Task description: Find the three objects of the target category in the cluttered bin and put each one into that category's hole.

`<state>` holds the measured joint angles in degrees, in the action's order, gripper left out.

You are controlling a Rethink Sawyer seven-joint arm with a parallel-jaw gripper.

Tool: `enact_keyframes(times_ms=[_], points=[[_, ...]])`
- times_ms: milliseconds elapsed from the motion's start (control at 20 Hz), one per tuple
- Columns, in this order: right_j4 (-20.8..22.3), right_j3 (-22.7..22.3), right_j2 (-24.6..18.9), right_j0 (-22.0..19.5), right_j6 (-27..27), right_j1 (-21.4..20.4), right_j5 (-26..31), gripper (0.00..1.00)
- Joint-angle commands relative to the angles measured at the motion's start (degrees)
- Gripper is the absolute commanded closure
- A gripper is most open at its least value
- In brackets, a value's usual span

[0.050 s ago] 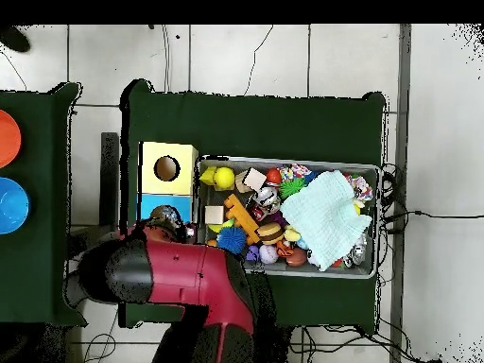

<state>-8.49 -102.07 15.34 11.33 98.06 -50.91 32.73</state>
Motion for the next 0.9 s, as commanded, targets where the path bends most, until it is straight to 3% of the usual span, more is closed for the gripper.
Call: enact_keyframes(times_ms=[50, 450, 900], points=[[4.1, -1.7, 0.9, -4.6, 6.0, 1.4, -1.8, 0.0], [7.2, -5.9, -3.2, -12.1, 0.6, -0.5, -8.1, 0.0], [11.5, -11.8, -11.3, -23.3, -3.5, -1.9, -15.0, 0.0]])
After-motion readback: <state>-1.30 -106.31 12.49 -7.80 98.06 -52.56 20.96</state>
